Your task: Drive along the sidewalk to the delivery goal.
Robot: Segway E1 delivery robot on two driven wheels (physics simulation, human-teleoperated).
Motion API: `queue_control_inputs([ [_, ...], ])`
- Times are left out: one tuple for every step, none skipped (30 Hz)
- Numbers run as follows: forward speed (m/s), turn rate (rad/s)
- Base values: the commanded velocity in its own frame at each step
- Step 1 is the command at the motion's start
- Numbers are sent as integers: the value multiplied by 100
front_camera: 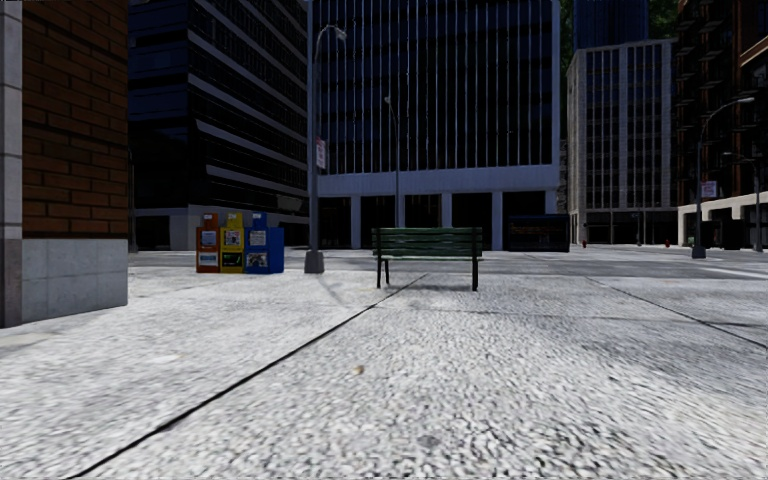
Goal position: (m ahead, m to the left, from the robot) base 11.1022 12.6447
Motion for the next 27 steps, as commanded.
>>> queue_control_inputs([
  [200,0],
  [200,0],
  [200,0],
  [200,0],
  [200,0],
  [200,0],
  [200,0],
  [200,0],
  [200,0],
  [200,0],
  [200,0],
  [200,0],
  [200,0],
  [200,0],
  [200,0],
  [200,0],
  [200,0],
  [200,0],
  [200,0],
  [200,0],
  [200,8],
  [200,8],
  [200,18],
  [200,35],
  [200,47],
  [200,50],
  [200,50],
])
